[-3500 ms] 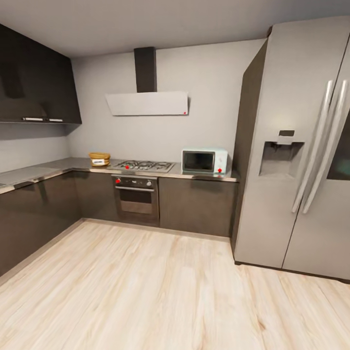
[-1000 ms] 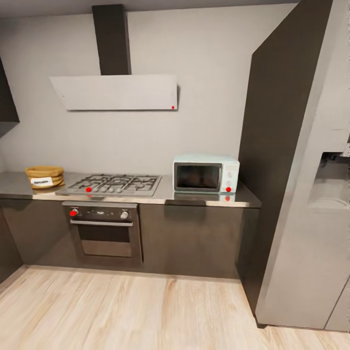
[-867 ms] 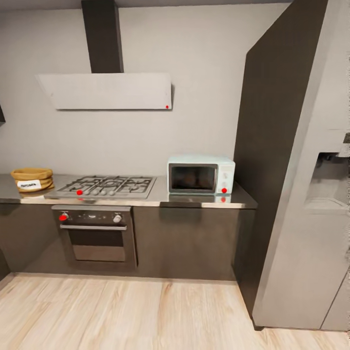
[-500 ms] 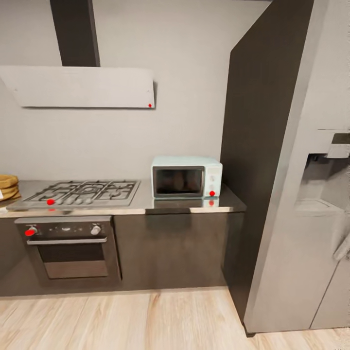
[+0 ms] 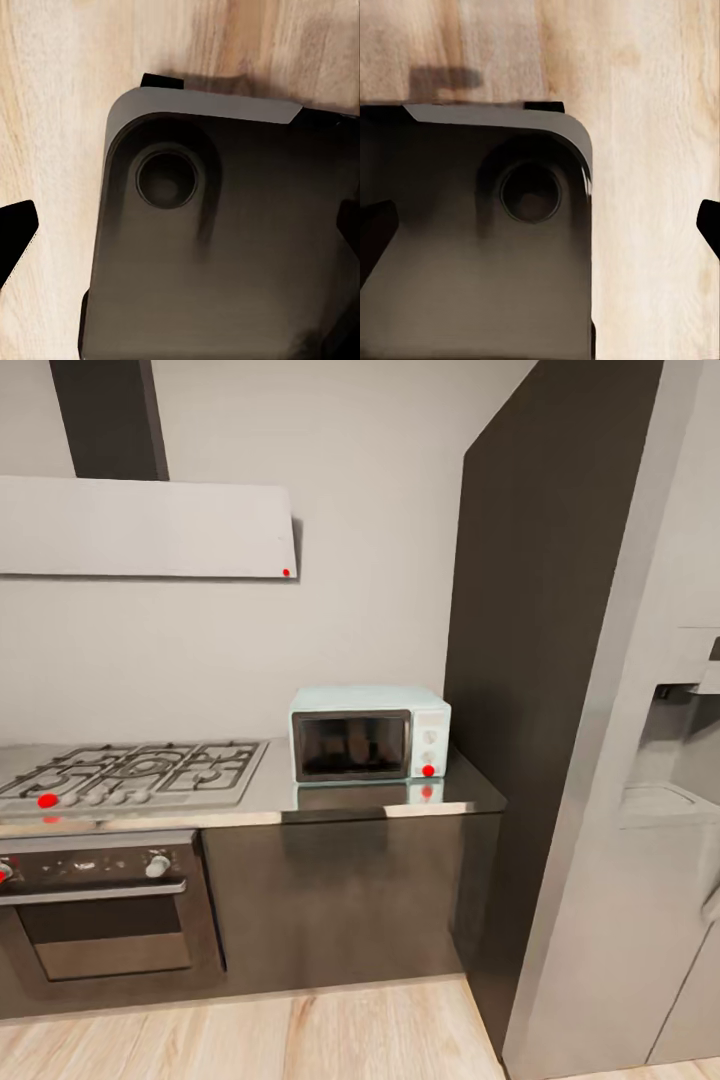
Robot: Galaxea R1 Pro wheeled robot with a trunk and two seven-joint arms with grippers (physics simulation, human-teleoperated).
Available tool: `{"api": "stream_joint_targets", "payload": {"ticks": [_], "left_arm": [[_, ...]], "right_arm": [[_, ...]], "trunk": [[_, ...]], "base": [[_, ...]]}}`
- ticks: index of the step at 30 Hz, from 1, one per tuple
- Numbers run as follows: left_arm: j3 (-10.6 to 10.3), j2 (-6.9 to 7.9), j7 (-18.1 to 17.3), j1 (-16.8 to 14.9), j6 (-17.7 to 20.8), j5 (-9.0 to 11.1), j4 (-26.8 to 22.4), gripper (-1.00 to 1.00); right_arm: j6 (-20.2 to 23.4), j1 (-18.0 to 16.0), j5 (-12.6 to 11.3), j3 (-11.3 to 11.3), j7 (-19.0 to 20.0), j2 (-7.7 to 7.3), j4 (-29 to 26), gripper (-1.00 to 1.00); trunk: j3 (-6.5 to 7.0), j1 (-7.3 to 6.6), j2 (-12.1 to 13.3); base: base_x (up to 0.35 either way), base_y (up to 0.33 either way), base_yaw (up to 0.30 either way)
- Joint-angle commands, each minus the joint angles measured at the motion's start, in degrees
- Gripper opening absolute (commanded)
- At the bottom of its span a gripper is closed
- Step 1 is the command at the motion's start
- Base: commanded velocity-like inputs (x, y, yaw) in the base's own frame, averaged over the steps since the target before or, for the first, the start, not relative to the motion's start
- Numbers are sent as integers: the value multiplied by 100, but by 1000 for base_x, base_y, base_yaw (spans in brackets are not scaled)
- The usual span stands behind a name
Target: In the kitchen, take the popcorn bag from the countertop, put it into the microwave, and heat it until the popcorn is cooked so the cooked popcorn ends up inside the bag.
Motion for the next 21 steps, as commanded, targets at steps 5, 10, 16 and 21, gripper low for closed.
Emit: {"api": "stream_joint_targets", "payload": {"ticks": [5,10,16,21], "left_arm": [[32,1,-21,-1,-3,56,-1,100],[51,1,-21,0,-3,64,-4,100],[54,1,-21,1,-4,66,-6,100],[54,1,-21,0,-5,66,-10,100]], "right_arm": [[-28,-3,124,-14,5,-7,10,100],[-27,-3,142,-14,52,-7,10,100],[-33,-3,154,-7,75,-7,10,100],[-42,-3,155,-12,86,-12,10,100]], "trunk": [[-4,4,-2],[-4,4,-2],[-4,4,-2],[-4,4,-2]], "base": [[321,0,0],[321,0,0],[321,0,0],[320,0,0]]}}
